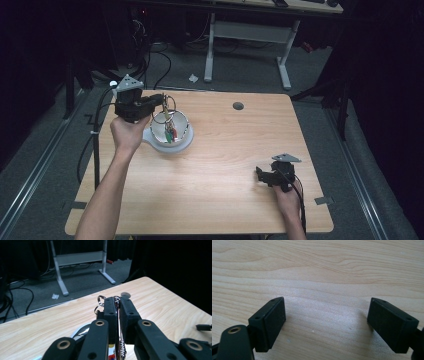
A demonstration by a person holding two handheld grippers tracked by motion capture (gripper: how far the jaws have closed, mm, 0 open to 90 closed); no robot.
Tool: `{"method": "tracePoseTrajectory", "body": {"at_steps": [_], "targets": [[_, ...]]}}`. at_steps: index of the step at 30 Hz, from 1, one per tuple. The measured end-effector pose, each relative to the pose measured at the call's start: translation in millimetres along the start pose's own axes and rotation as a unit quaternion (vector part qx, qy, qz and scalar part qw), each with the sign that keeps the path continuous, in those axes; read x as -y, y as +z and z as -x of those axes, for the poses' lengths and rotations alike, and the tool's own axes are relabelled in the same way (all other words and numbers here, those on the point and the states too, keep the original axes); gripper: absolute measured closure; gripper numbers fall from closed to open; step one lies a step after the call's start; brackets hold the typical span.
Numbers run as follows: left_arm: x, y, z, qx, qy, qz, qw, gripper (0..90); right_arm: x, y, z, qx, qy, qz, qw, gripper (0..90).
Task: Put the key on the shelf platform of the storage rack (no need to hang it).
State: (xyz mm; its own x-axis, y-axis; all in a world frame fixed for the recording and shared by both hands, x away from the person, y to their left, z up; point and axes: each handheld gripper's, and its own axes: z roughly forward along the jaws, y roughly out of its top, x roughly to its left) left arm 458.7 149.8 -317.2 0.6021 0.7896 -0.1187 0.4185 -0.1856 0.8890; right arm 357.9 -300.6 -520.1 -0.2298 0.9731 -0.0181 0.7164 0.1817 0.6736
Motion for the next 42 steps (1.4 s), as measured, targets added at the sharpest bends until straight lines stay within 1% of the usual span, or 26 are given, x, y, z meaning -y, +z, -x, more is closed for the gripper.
{"method": "tracePoseTrajectory", "body": {"at_steps": [2,10,12,16,25,30,34,37,42], "targets": [[1.6,2.7,-1.5,-0.007,0.001,-0.002,1.0000,84.6,0.0,0.0,0.0,0.000,0.000,0.000,1.0000,15.3],[8.2,9.0,-8.1,-0.013,-0.009,-0.007,0.9999,84.5,0.0,0.0,-0.1,0.000,0.001,0.000,1.0000,15.3],[9.9,10.9,-7.9,-0.017,-0.006,-0.010,0.9998,84.6,0.0,0.0,-0.1,0.000,0.001,0.000,1.0000,15.3],[13.5,15.4,-8.0,-0.017,-0.006,-0.014,0.9997,84.5,0.0,0.0,-0.1,0.000,0.001,0.000,1.0000,15.3],[24.4,27.2,-9.4,-0.016,-0.011,-0.032,0.9993,84.4,0.0,0.0,-0.1,0.000,0.001,0.000,1.0000,15.2],[23.9,30.0,-9.0,-0.016,-0.011,-0.032,0.9993,84.4,0.0,0.0,-0.1,0.000,0.001,0.000,1.0000,15.3],[21.4,28.1,-11.0,-0.012,-0.018,-0.021,0.9995,84.5,0.0,0.0,-0.1,0.000,0.001,0.000,1.0000,15.3],[18.2,26.8,-11.7,-0.016,-0.014,-0.023,0.9995,84.5,0.0,0.0,-0.1,0.000,0.001,0.000,1.0000,15.3],[12.1,25.5,-10.5,-0.019,-0.009,-0.015,0.9997,84.5,0.0,0.0,0.0,0.000,0.000,0.000,1.0000,15.3]]}}
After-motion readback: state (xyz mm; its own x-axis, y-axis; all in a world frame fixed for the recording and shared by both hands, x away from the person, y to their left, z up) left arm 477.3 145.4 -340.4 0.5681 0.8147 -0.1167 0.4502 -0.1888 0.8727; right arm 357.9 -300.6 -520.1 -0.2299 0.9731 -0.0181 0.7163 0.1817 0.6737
